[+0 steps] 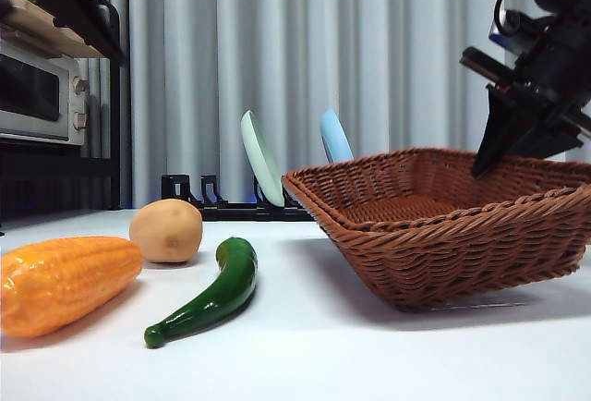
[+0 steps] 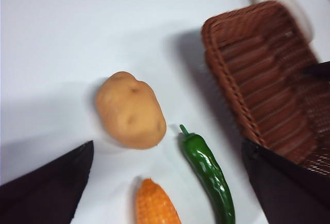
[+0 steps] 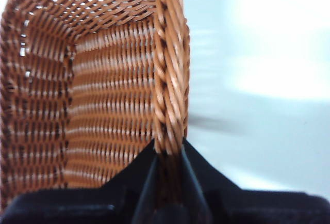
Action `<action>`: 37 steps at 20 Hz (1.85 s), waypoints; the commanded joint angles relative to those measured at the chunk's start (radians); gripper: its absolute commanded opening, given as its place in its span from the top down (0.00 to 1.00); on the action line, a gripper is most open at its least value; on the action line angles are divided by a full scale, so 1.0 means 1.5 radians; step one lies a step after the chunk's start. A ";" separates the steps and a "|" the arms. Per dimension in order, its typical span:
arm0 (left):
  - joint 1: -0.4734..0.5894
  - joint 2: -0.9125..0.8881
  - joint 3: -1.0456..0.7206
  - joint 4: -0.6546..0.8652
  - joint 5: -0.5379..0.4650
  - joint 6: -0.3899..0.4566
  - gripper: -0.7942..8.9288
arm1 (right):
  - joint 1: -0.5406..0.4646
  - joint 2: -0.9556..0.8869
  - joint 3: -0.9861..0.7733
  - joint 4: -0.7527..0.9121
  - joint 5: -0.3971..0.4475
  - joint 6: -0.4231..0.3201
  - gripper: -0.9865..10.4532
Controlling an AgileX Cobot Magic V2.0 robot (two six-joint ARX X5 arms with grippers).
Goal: Pick up the basket,pick up the corn from the table,pick up the potato from the table,pick up the cucumber from the table,put all items into the basket
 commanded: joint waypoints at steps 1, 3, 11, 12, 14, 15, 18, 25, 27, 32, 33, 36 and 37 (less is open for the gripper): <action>-0.031 0.081 0.047 -0.018 -0.049 0.003 0.42 | 0.000 -0.020 0.003 0.007 -0.002 0.000 0.93; -0.058 0.162 0.101 -0.045 -0.111 0.001 0.42 | 0.000 -0.037 0.003 0.007 -0.002 0.000 0.93; -0.143 0.373 0.243 -0.075 -0.245 -0.015 0.42 | 0.000 -0.064 0.003 0.004 -0.002 0.000 0.93; -0.148 0.389 0.247 -0.082 -0.259 -0.020 0.42 | 0.000 -0.064 0.003 0.003 -0.002 0.000 0.93; -0.149 0.412 0.247 -0.081 -0.258 -0.025 0.42 | 0.000 -0.064 0.003 0.003 -0.002 0.000 0.93; -0.149 0.421 0.247 -0.079 -0.258 -0.025 0.42 | 0.000 -0.064 0.003 0.003 -0.002 0.000 0.93; -0.149 0.435 0.247 -0.064 -0.257 -0.027 0.44 | 0.000 -0.064 0.003 0.003 -0.002 -0.001 0.93; -0.153 0.429 0.248 -0.071 -0.235 0.014 0.93 | 0.000 -0.064 0.003 0.003 -0.002 0.001 0.93; -0.152 0.401 0.255 -0.102 -0.216 0.033 0.93 | 0.001 -0.064 0.003 0.005 -0.002 0.013 0.93; -0.185 0.220 0.269 -0.115 -0.145 0.019 0.93 | 0.020 -0.064 0.003 0.045 -0.002 0.074 0.93; -0.202 0.191 0.269 -0.094 -0.148 0.007 0.93 | 0.027 -0.064 0.003 0.046 -0.002 0.083 0.93; -0.278 0.156 0.269 -0.004 -0.156 -0.031 0.93 | 0.064 -0.063 0.003 0.059 -0.003 0.129 0.93; -0.306 0.164 0.269 0.018 -0.183 -0.042 0.93 | 0.079 -0.063 0.003 0.070 -0.003 0.148 0.93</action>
